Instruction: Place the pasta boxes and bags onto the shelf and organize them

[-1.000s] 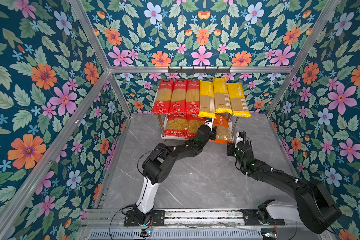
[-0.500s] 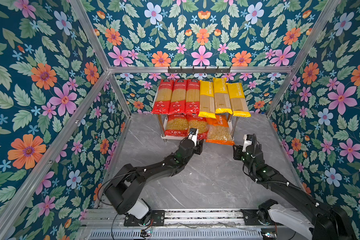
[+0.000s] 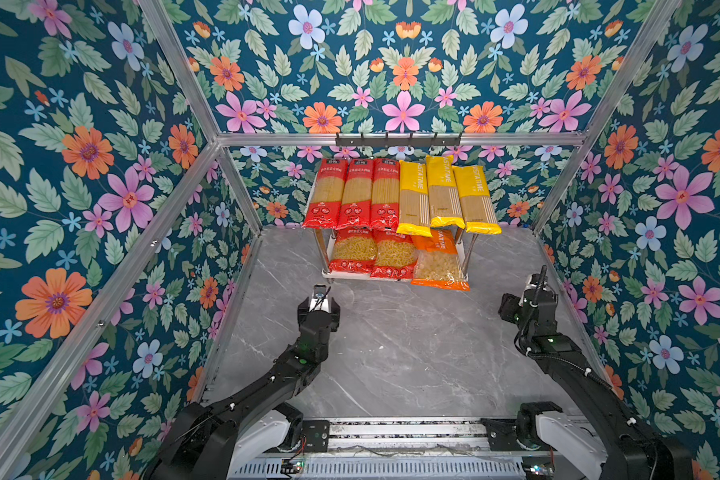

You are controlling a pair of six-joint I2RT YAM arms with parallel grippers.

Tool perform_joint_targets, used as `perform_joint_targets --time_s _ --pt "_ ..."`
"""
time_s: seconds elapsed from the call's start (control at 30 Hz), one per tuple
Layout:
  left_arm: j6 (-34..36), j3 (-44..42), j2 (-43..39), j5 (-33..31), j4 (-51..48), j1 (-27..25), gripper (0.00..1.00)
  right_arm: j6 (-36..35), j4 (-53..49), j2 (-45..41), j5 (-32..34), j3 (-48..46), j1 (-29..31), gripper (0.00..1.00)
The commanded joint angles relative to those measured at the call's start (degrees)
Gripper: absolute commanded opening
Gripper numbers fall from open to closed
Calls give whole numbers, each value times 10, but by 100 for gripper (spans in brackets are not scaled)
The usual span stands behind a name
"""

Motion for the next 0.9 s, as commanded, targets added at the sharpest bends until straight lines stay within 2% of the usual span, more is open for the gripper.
perform_joint_targets --time_s 0.0,0.07,0.17,0.23,0.27,0.33,0.4,0.47,0.53,0.57,0.6,0.63,0.7,0.77,0.83,0.87 --pt "63 -8 48 -64 123 31 74 -16 159 18 82 -50 -12 65" --pt "76 -19 98 -44 187 66 76 -32 246 50 69 -81 -12 65" --pt "47 -55 165 56 329 133 78 -53 322 106 52 -94 -11 68" --pt "52 -56 194 100 377 154 87 -66 367 131 41 -108 -12 69" --pt "60 -51 209 127 391 166 98 -71 385 137 38 -114 -12 69" --pt "58 -34 257 141 415 188 100 -80 435 157 37 -127 -12 75" --pt "39 -23 274 148 411 207 100 -87 477 175 30 -139 -12 85" --pt "16 -25 269 178 395 229 100 -90 530 200 27 -154 -12 90" --pt "10 -31 310 187 454 239 100 -107 591 231 10 -159 -12 97" --pt "17 -28 326 179 475 239 100 -108 568 229 -11 -153 -12 99" --pt "4 -19 309 181 417 241 100 -110 553 234 -23 -146 -12 99" --pt "-6 -5 304 188 384 249 100 -111 573 259 -18 -145 -12 99" --pt "-18 -8 312 208 405 267 100 -129 644 301 -18 -146 -12 99" --pt "-20 -8 306 209 391 268 100 -103 537 264 -30 -130 -19 99" --pt "-19 -10 308 208 401 268 100 -105 606 290 -40 -138 -30 99" --pt "-19 -9 306 207 394 268 100 -99 575 277 -42 -134 -30 99"
